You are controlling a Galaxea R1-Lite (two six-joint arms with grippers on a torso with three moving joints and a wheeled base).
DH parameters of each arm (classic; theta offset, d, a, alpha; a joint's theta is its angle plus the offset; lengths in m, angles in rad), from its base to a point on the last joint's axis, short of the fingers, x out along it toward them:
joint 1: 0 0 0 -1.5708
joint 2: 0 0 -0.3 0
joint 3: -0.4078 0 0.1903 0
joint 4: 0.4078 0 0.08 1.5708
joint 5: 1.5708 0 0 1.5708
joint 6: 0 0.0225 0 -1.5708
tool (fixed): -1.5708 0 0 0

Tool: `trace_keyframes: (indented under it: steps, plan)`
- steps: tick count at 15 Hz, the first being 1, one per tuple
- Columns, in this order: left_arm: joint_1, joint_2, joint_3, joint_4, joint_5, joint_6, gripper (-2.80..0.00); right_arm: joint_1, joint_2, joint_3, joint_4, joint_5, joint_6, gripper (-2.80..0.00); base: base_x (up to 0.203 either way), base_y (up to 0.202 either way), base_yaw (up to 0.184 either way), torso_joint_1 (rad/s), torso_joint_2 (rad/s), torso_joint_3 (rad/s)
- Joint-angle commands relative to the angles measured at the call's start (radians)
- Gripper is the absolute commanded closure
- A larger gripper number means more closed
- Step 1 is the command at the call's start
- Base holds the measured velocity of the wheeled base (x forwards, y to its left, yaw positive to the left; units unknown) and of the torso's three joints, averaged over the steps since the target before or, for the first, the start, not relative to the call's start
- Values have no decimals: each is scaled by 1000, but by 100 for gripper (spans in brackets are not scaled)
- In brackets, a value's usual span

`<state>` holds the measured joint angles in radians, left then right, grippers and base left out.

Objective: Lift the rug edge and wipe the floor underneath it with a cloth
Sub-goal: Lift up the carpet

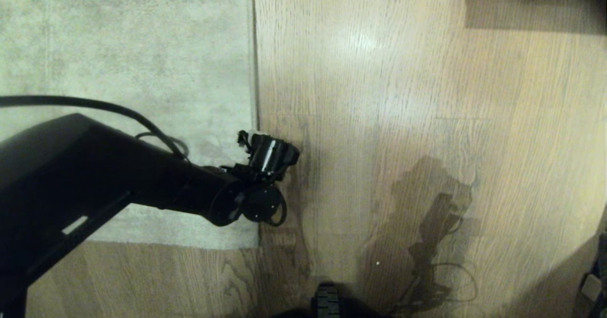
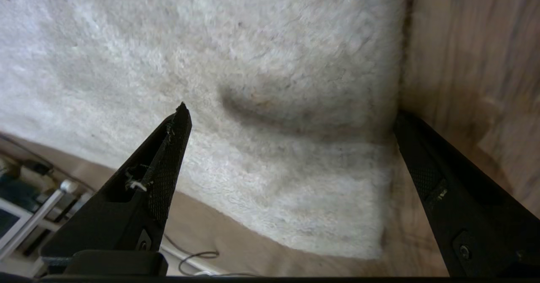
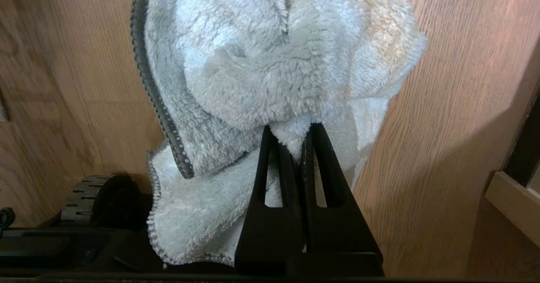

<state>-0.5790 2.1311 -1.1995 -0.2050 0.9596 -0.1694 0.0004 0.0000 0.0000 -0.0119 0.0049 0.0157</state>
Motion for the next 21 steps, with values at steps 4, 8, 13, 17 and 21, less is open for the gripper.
trace_keyframes:
  steps: [4, 8, 13, 17, 21]
  plan:
    - [73, -26, 130, 5, 17, 2, -280, 1, 1, 0, 0, 0, 0, 0, 0, 0, 0, 0, 0, 0]
    - [85, -80, 185, 7, 37, 4, -280, 1, 0, 0, 0, 0, 0, 0, 0, 0, 0, 0, 0, 0]
    - [86, -191, 240, 10, 69, 78, -280, 1, 0, 0, 0, 1, 0, 0, 0, 0, 0, 0, 0, 0]
    - [43, -269, 286, 13, 78, 137, -280, 1, 1, 0, 0, 0, 0, 0, 0, 0, 0, 0, 0, 0]
    - [10, -323, 424, 1, 85, 185, -280, 1, 0, 0, 0, 1, 0, 0, 0, 0, 0, 0, 0, 0]
